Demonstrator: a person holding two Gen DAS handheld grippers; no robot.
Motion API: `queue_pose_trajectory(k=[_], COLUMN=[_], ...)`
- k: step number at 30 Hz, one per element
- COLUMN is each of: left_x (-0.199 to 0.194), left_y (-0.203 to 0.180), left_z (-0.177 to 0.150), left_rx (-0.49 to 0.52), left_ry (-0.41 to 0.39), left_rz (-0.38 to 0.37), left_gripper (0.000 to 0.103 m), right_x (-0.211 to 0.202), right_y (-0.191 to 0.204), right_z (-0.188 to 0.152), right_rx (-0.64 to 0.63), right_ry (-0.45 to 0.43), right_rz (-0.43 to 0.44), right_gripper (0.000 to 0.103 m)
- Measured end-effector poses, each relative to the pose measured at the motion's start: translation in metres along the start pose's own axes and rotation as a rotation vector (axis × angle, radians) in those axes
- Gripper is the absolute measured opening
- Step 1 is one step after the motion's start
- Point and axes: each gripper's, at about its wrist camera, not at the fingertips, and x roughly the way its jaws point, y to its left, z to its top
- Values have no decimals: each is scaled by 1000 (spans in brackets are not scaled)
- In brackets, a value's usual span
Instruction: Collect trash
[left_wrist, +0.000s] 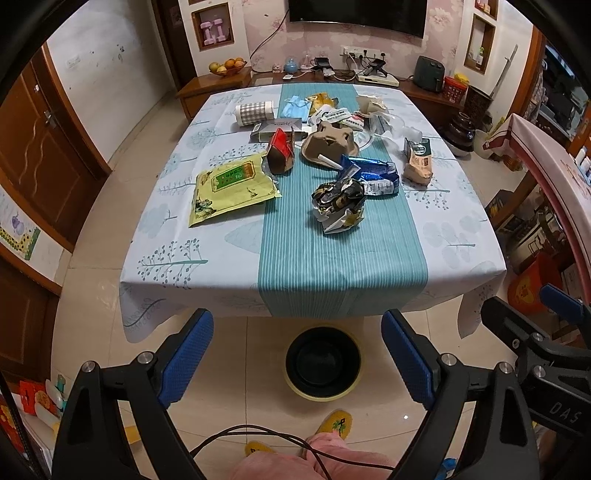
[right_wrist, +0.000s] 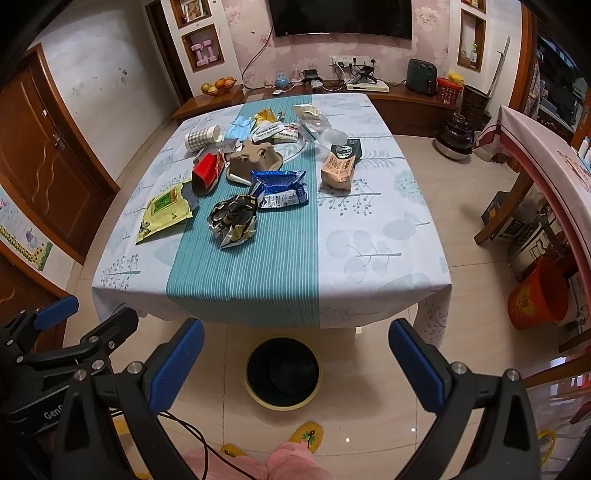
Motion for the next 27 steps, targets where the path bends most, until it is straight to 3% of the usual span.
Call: queue_pose_trajectory(k=[12,22,27], left_x=[-14,-31,-31], left_y=[4,13,26], left_z=[10,29,43], left_rx=[-8,-43,-75], left_ry=[-14,-39,-40], left_rz=[-5,23,41], left_gripper=[91,91,91], right_x=[-14,-26,-28], right_y=[-1,-5,-4], right_z=[7,21,30], right_rx=[0,19,21], right_ry=[-32,-76,-92], right_rz=[16,39,59], right_gripper=[100,87,86])
